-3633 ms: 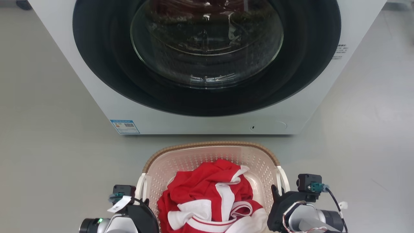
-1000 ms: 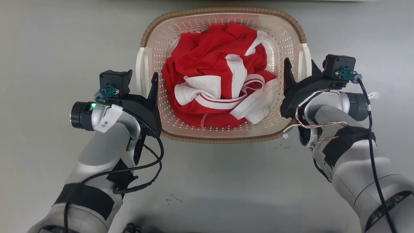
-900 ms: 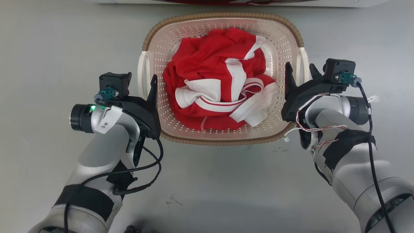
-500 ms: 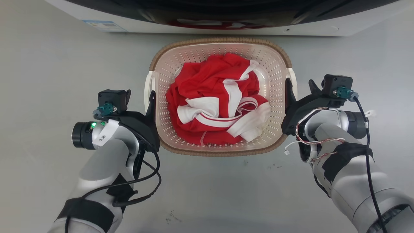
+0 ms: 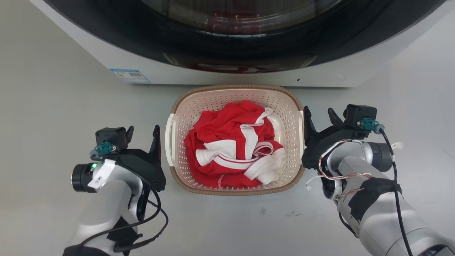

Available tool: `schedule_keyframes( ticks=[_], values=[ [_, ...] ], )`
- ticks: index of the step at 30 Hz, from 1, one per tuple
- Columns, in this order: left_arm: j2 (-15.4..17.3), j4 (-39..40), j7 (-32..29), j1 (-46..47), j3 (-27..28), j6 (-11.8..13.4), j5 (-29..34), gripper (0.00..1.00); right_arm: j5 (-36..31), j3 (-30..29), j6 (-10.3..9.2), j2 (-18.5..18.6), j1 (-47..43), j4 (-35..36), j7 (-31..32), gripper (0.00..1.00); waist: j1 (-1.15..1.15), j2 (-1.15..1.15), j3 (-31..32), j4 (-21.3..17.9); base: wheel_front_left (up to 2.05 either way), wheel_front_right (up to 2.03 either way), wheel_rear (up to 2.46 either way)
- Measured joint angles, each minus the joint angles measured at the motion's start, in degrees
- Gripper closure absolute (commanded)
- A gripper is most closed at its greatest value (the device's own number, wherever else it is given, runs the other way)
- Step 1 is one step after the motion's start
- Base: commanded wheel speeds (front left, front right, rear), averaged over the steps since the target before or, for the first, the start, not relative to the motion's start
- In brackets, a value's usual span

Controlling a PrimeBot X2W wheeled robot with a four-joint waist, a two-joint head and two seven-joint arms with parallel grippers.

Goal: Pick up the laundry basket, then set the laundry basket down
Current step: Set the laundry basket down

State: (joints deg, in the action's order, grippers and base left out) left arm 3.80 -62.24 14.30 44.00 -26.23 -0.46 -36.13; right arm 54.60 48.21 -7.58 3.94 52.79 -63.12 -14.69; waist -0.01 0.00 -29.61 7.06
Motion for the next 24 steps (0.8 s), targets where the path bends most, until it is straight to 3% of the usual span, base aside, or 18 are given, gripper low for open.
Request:
schedule_keyframes(
  ticks=[15, 24],
  values=[
    [3.4, 9.7, 0.0, -13.7, 3.2, 1.0, 2.1, 0.00, -4.6, -6.1, 0.00, 1.1, -12.3, 8.1, 0.0, 0.00, 0.00, 0.00, 12.6, -0.8, 0.00, 0.00, 0.00],
    [3.4, 18.3, 0.0, -24.1, 4.4, 3.0, 5.0, 0.00, -8.7, -10.7, 0.00, 2.5, -22.3, 15.5, 0.0, 0.00, 0.00, -0.01, 19.8, -1.0, 0.00, 0.00, 0.00]
  ],
)
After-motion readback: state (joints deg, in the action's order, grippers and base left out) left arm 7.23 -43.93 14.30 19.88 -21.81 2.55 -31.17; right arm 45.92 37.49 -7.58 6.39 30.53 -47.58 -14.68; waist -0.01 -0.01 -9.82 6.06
